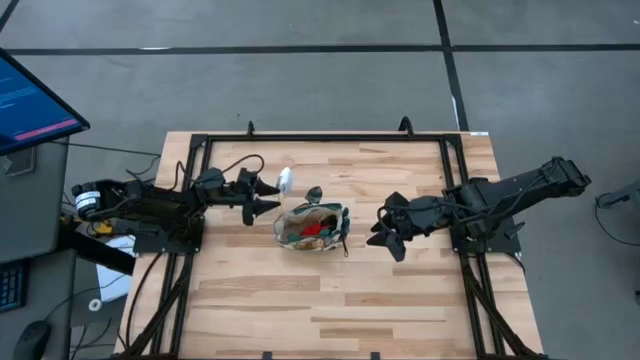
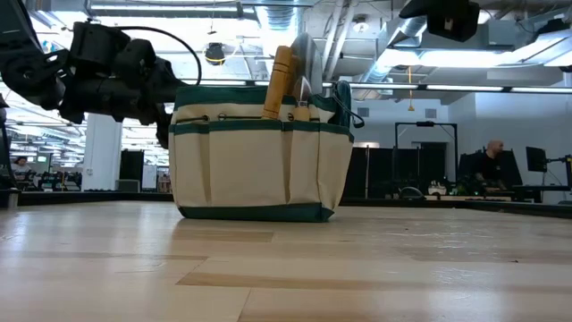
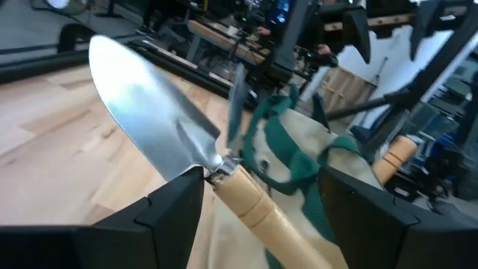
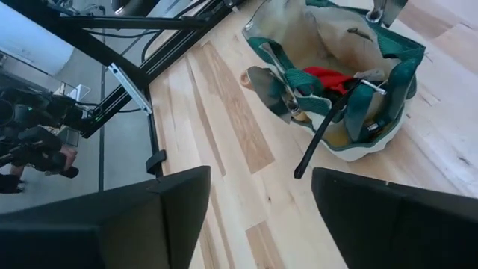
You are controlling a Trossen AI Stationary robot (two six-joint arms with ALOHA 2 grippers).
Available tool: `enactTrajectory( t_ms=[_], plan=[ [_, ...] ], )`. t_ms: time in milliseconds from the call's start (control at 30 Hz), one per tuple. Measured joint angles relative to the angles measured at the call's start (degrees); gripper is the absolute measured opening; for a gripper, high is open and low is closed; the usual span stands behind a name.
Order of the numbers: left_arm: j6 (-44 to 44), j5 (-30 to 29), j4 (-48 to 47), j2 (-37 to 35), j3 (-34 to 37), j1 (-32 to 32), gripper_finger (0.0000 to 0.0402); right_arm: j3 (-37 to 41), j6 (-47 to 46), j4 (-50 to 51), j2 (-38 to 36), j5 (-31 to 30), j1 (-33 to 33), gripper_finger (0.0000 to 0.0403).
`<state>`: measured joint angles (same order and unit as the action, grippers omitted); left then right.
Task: Pick & Place Garden tools in Gardening bag
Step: Put the brown trowel into the gardening bag
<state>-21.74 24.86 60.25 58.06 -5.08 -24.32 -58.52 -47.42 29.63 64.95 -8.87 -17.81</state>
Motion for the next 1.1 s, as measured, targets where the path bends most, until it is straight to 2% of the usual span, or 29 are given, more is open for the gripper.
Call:
enactTrajectory(
  t_ms=[167,367,567,733,867,967,1033,1100],
  plan=[
    [-1.6,0.4,0.1,0.0,0.0,-0.6,0.0263,0.0,1.1,0.0,0.0,0.0,0.3,0.0239],
    [-5.0,4.7,0.1,0.0,0.0,-0.6,0.0263,0.0,2.2,0.0,0.0,0.1,0.2,0.0240],
    [-5.2,5.0,0.0,0.0,0.0,-0.7,0.0263,0.0,2.4,0.3,0.0,0.1,0.2,0.0240],
    [-8.3,4.8,-2.0,-4.2,-1.4,-1.7,0.0262,0.0,2.0,1.6,0.0,0.1,1.7,0.0240],
    [-6.8,4.8,-18.3,-9.8,-6.2,-1.4,0.0262,0.0,1.1,1.6,0.0,0.0,4.6,0.0240],
    [-2.8,4.5,-37.9,-13.8,-13.7,-0.2,0.0262,0.0,2.3,1.7,0.0,1.0,6.2,0.0240],
    [0.7,1.5,-52.8,-15.4,-19.8,0.9,0.0262,0.0,3.1,1.9,0.0,1.8,7.2,0.0240],
    [3.1,-5.3,-67.1,-15.9,-26.0,1.8,0.0262,0.0,3.9,2.5,0.0,2.0,8.1,0.0240]
  ],
)
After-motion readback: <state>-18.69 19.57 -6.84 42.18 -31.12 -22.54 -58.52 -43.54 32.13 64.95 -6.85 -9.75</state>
